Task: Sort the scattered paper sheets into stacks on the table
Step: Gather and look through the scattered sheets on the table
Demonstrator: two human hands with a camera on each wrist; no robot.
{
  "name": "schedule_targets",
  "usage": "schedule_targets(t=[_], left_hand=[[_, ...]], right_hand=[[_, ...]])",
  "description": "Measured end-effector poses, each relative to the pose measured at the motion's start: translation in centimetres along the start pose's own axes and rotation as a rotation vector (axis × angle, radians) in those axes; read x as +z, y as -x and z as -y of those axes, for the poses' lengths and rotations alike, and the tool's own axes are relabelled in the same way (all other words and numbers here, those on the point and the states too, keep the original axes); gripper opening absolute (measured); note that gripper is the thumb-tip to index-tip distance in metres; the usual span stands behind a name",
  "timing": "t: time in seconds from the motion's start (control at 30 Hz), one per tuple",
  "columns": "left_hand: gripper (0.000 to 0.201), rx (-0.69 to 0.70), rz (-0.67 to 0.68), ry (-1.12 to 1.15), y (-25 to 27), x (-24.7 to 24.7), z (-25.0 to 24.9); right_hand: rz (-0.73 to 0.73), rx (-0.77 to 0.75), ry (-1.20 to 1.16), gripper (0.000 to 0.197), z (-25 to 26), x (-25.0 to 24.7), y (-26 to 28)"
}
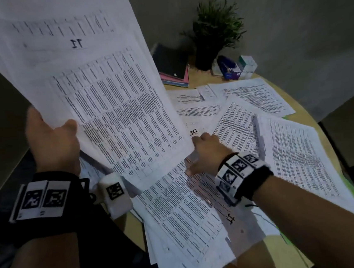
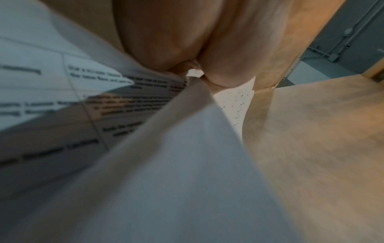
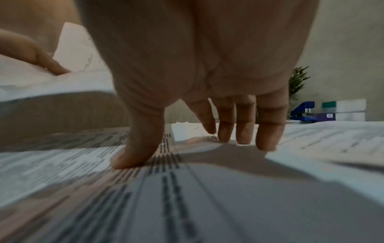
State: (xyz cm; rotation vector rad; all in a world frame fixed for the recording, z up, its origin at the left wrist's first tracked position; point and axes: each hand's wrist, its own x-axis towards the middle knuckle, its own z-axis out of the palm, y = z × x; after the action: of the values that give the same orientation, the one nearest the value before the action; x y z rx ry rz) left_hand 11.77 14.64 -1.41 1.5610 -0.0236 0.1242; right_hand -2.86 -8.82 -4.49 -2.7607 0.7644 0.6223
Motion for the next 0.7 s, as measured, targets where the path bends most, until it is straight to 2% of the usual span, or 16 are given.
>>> schedule_targets(t=[0.13,0.27,0.3,0.37,0.43,0.53,0.6,0.7], left_hand=[[0.052,-0.048,-0.005,0.058,0.0,0.0,0.0],[0.053,-0.064,0.008,0.091,-0.1,0.3,0.0],[0.053,-0.066,0.011,0.094,-0.1,0.3,0.0],[0.054,-0.066,0.027,0.093,-0.1,0.4,0.1],[0.054,-0.069,0.045,0.102,-0.1,0.4,0.2],[0.054,-0.075,0.075,0.095,-0.1,0.6,0.2],[0.053,-0.083,0.099,0.105,-0.1,0.8,0.2],[0.053,-0.114,0.143,0.151,0.1,1.3,0.2]], right_hand=[[-0.042,0.052,-0.1,0.078,0.2,0.4,-0.1],[-0.037,0.132,-0.263,0.089,-0.1,0.3,0.0],[-0.045,0.125,-0.298,0.086,-0.1,0.1,0.1],[-0.055,0.098,-0.35,0.065,-0.5,-0.1,0.0],[-0.112,0.082,-0.363,0.032,-1.2,-0.5,-0.3],[-0.183,0.09,-0.499,0.011,-2.7,-2.0,-0.2],[-0.225,0.099,-0.659,0.021,-3.7,-3.7,0.4],[-0.34,0.115,-0.845,0.019,-5.0,-6.2,1.3]])
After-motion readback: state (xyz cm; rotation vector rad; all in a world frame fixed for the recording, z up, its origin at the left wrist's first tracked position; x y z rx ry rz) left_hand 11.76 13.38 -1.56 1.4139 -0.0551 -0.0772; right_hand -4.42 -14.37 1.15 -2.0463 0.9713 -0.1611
